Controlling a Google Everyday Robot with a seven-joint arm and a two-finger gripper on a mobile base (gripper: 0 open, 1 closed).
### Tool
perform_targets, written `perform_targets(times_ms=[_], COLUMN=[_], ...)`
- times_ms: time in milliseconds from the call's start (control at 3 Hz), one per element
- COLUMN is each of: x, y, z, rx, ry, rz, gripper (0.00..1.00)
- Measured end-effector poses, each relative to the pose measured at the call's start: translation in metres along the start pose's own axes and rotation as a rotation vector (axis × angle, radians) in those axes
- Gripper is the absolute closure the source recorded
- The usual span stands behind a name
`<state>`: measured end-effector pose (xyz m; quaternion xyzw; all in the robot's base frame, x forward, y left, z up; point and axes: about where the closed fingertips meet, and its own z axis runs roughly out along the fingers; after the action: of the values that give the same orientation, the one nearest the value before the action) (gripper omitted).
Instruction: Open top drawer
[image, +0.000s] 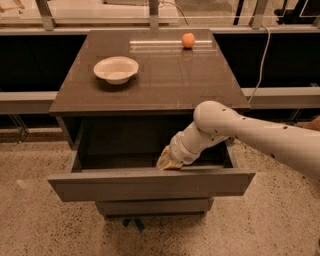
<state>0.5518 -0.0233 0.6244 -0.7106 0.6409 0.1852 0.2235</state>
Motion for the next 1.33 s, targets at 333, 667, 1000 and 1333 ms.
perform_targets(times_ms=[333,667,1000,1333], x=[-0.014,-0.030,-0.037,-0.039], y=[0.009,0.023,0.051,0.085], z=[0.003,-0.002,0.001,0.007], rx=[-0.052,-0.119,-0.210,-0.289], ry=[-0.048,-0.093,-0.138,-0.159], rz=[-0.067,-0.127,-0.113,-0.052], gripper=[1.00,1.00,1.00,1.00])
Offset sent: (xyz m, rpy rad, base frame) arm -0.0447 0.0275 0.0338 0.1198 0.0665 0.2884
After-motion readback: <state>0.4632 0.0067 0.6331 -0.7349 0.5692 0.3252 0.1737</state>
